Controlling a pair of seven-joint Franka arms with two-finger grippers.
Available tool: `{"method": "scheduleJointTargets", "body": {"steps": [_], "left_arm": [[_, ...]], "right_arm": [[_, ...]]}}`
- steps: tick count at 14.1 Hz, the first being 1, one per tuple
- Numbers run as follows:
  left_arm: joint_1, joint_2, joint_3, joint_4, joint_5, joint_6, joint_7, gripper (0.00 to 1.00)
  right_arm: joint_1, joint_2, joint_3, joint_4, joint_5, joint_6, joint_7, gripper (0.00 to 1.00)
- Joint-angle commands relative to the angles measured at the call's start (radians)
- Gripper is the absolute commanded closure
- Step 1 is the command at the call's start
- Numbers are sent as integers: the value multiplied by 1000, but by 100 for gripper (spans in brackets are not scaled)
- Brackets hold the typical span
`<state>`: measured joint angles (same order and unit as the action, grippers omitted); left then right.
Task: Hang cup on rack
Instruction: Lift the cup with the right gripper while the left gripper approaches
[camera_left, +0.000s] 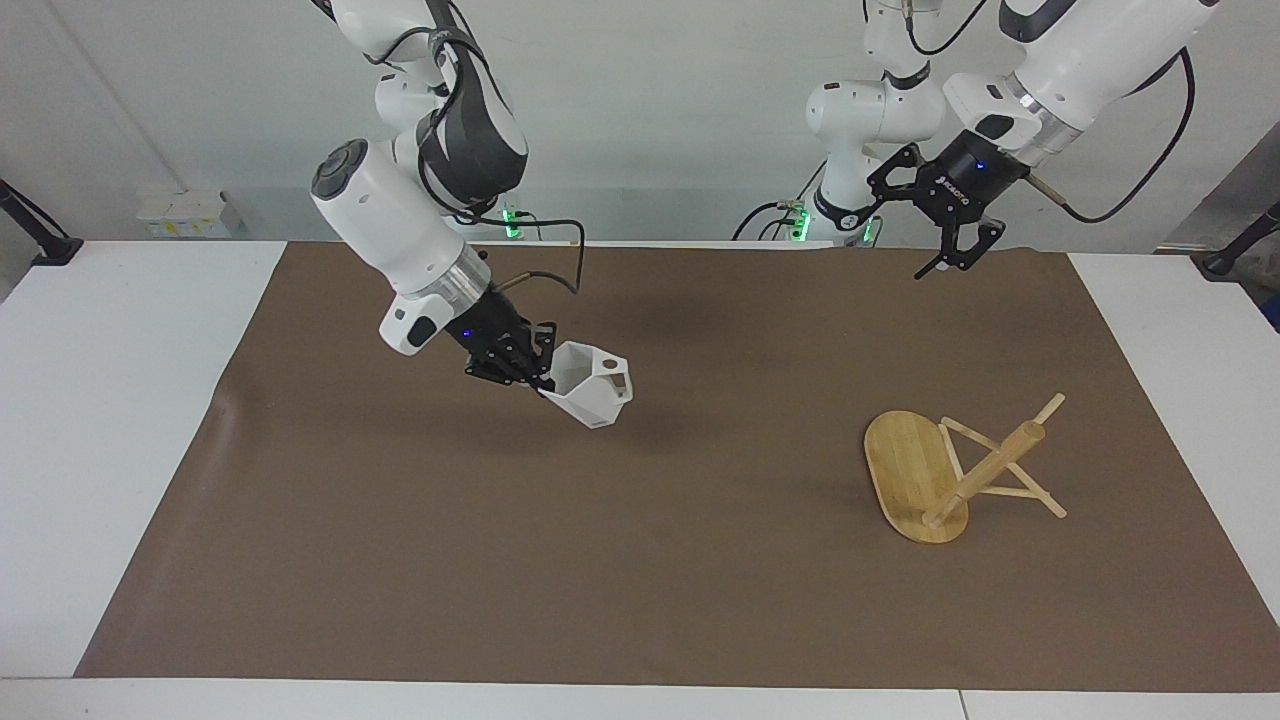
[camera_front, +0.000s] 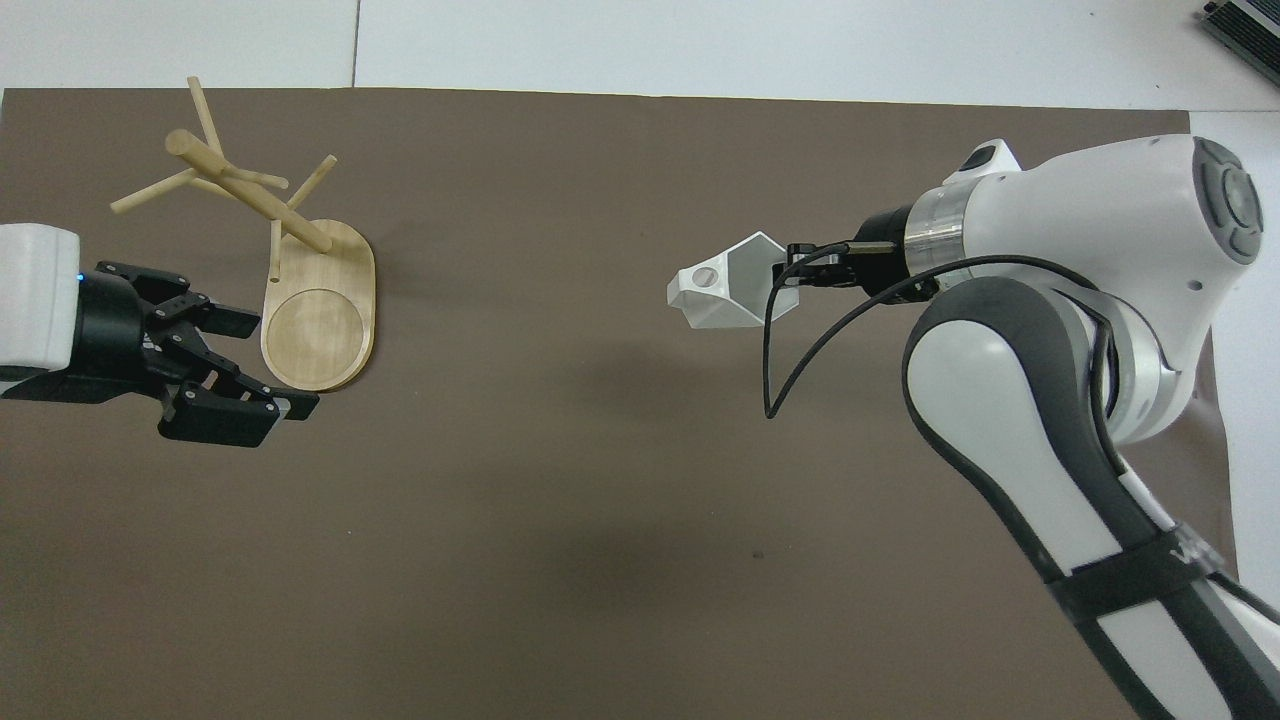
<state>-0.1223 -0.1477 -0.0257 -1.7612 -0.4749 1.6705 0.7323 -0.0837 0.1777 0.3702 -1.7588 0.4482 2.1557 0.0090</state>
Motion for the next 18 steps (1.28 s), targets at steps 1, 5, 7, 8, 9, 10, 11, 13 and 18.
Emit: {"method": "scheduleJointTargets", "body": {"steps": [1, 5, 7, 8, 9, 10, 11, 13, 18], "left_arm": [[-8, -50, 7, -95, -74, 67, 167, 0], [-8, -58, 7, -127, -129, 116, 402, 0], [-8, -55, 7, -158, -180, 141, 508, 0], [-8, -44, 7, -178, -226, 150, 574, 0], [-4, -29, 9, -198, -270, 179, 660, 0], [-8, -26, 9, -205, -275, 208, 715, 0], [-11, -26, 9, -214, -280, 228, 731, 0], [-42, -20, 7, -219, -286, 256, 733, 0], [-46, 4, 7, -293, -401, 284, 763, 0]], "right_arm": [[-16, -7, 73, 21, 26, -19, 3, 100], [-16, -7, 118, 12, 87, -33, 6, 100], [-15, -7, 119, 10, 209, -33, 8, 100], [-15, -6, 121, 10, 242, -33, 8, 100], [-13, -4, 134, 10, 275, -31, 6, 100], [-11, -1, 145, 10, 306, -30, 8, 100], [-10, 2, 153, 9, 325, -28, 8, 100], [-7, 17, 182, 9, 362, -14, 8, 100], [-4, 34, 248, 8, 423, 50, 61, 100]]}}
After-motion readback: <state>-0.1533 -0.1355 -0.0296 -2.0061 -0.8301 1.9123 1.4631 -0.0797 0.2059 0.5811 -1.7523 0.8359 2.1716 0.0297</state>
